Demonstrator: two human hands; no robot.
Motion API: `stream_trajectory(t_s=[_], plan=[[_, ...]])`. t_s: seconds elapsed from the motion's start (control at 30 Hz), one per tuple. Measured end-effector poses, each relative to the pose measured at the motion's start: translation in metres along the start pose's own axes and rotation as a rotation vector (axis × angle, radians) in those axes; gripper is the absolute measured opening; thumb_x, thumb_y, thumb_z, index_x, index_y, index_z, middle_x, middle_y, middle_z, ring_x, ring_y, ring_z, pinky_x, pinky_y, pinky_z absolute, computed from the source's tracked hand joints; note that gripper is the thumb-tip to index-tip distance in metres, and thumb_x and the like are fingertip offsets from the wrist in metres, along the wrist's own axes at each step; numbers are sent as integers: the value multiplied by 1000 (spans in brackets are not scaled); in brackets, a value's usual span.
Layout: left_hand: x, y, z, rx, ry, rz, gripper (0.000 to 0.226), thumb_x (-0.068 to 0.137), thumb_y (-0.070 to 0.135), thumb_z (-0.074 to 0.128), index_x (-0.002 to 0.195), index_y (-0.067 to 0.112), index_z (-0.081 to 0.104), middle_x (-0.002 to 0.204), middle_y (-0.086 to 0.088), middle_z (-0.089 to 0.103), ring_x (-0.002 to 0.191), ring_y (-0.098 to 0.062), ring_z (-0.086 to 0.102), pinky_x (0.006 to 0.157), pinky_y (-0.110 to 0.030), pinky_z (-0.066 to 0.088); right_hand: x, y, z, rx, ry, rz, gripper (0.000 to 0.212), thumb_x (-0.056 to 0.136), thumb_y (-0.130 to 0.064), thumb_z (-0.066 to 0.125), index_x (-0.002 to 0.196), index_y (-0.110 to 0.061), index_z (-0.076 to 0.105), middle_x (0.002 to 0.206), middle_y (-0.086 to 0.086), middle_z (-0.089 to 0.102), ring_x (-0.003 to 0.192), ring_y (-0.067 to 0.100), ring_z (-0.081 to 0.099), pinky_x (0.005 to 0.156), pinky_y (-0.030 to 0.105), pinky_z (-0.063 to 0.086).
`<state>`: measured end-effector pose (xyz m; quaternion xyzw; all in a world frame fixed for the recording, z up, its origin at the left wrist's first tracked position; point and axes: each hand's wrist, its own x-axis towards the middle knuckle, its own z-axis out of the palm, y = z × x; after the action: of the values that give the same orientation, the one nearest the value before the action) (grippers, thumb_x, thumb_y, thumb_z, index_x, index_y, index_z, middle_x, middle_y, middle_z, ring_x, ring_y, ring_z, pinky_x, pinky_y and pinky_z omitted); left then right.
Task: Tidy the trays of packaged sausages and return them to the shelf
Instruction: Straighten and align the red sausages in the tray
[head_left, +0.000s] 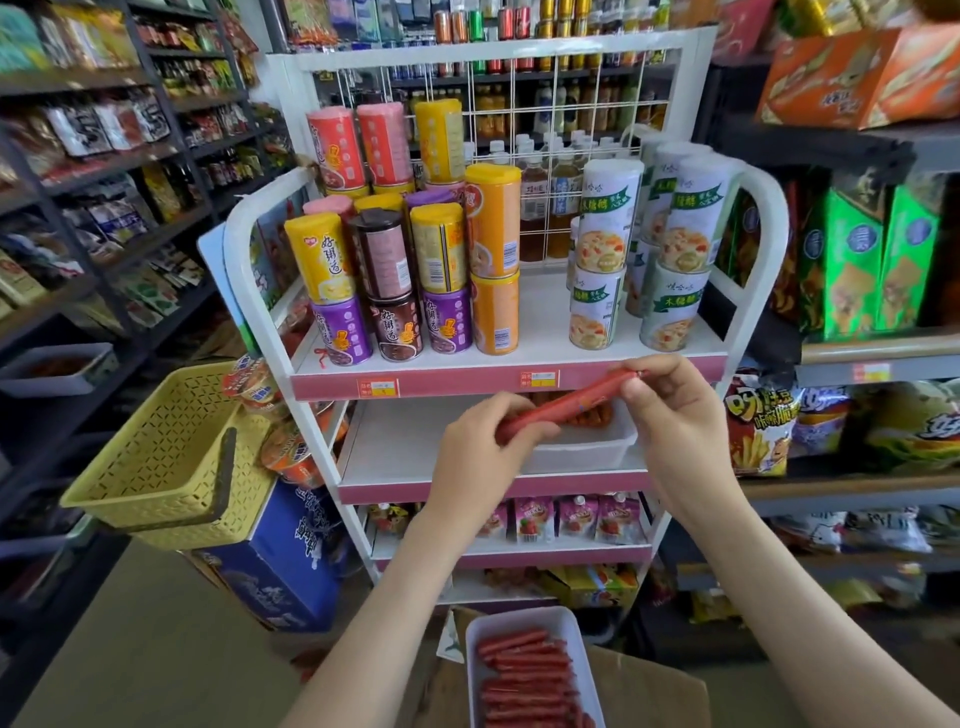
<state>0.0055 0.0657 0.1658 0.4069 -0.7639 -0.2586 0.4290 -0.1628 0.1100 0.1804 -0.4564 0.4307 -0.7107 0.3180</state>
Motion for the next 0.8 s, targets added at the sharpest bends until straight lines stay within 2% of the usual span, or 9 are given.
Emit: stream_trajectory(t_s=[0.03, 0.13, 0.23, 0.3, 0.37, 0.47, 0.57, 0.67, 0.8], plan=[[0, 0, -3, -82, 2, -83, 14, 82, 31, 70, 92, 23, 65, 80, 18, 62, 76, 3, 56, 65, -7, 39, 2, 4, -4, 82, 4, 42, 14, 80, -17, 72, 91, -16, 63, 82, -5, 67, 84, 11, 61, 79, 23, 51], [-3, 2, -8, -517, 81, -296, 14, 82, 18, 72, 94, 19, 66, 82, 15, 67, 80, 4, 60, 71, -8, 44, 5, 17, -9, 191, -31, 128, 51, 55, -48, 86, 93, -20, 66, 88, -1, 69, 89, 13, 63, 82, 22, 52], [-5, 7, -7, -815, 151, -301, 15, 82, 13, 69, 96, 17, 64, 90, 8, 71, 93, -8, 65, 84, -19, 48, 6, 25, -8, 156, -59, 154, 33, 68, -29, 80, 94, -17, 63, 86, -2, 69, 88, 13, 63, 83, 25, 52], [-6, 14, -7, -748, 115, -184, 17, 82, 18, 66, 99, 15, 66, 96, 8, 72, 100, -7, 65, 84, -16, 47, 5, 28, -5, 51, -67, 162, 16, 84, -1, 63, 93, -14, 60, 82, -5, 67, 83, 9, 62, 80, 22, 50], [-7, 18, -7, -632, 91, -68, 16, 84, 16, 64, 99, 16, 67, 96, 13, 72, 98, -3, 64, 82, -12, 47, 5, 27, -2, -126, -113, 167, 25, 87, 8, 57, 91, -16, 60, 82, -9, 66, 80, 1, 63, 75, 15, 48], [-5, 12, -2, -296, 157, 134, 15, 87, 21, 64, 100, 17, 70, 98, 13, 71, 96, -3, 64, 82, -16, 49, 4, 25, 0, -406, -182, 87, 29, 84, -5, 68, 98, -30, 61, 101, -6, 66, 96, -1, 60, 80, 10, 45], [-2, -2, 5, 32, 202, 321, 24, 87, 25, 59, 101, 9, 70, 99, 1, 71, 95, -8, 61, 84, -13, 45, -1, 11, 7, -505, -198, -164, 37, 77, -31, 75, 107, -40, 55, 112, -13, 58, 108, 3, 52, 89, 9, 38], [-4, -8, 9, 78, 190, 400, 25, 87, 15, 57, 106, 2, 68, 100, -8, 70, 98, -15, 58, 90, -13, 41, -8, 2, 20, -608, -314, -508, 30, 80, -32, 69, 108, -27, 60, 103, -22, 56, 100, 3, 50, 89, 15, 36], [-3, -13, 9, 112, 186, 461, 23, 88, 10, 55, 106, 2, 67, 101, -8, 69, 99, -18, 59, 91, -19, 44, -10, 6, 27, -600, -298, -617, 15, 83, -18, 67, 93, -7, 67, 93, -10, 57, 91, 11, 52, 82, 22, 44]])
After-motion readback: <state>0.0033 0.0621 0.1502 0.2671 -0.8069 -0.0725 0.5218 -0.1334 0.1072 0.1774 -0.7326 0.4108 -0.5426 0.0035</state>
